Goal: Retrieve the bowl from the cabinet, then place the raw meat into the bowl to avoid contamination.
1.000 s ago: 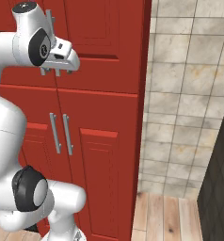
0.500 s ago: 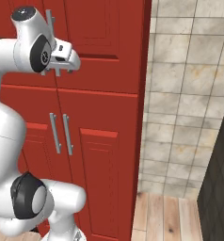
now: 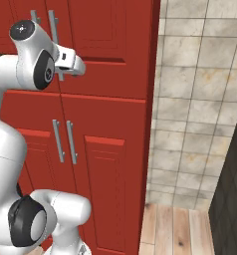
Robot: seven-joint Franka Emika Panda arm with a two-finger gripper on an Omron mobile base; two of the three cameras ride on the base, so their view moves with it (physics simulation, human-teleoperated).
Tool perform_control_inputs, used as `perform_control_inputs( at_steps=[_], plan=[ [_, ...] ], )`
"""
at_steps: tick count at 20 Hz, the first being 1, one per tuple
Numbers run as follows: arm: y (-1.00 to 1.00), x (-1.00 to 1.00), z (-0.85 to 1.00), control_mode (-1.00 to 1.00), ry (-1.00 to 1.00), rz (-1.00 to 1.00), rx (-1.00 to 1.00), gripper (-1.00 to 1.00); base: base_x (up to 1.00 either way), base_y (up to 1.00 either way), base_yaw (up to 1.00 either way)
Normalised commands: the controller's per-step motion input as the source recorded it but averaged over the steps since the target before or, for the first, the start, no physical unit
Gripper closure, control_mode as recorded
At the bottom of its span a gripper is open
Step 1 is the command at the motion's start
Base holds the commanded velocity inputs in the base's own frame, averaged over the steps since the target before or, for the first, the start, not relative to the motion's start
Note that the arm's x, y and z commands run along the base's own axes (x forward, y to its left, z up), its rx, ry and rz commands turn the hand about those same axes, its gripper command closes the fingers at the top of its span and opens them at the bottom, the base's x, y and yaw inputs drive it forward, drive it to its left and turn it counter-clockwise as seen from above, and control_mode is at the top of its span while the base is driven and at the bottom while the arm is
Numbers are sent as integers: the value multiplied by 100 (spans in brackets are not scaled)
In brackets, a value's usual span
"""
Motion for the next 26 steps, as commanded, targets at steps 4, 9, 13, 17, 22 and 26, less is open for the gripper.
perform_control_inputs(
  at_steps=[4, 9, 13, 17, 22, 26],
  plan=[
    [13, 31, 0, -100, -4, 0, 0, 100, 0, 0, 0],
    [3, 21, 0, -100, 0, 0, 0, 100, 0, 0, 0],
    [0, 8, -3, -100, 0, -1, 0, 100, 0, 0, 0],
    [-16, -41, 0, -100, -2, 0, 0, 100, 0, 0, 0],
    [-50, -79, 0, -100, -10, 1, 4, 100, 0, 0, 0],
    [-71, -85, 1, -100, -9, 8, 7, 100, 0, 0, 0]
  ],
)
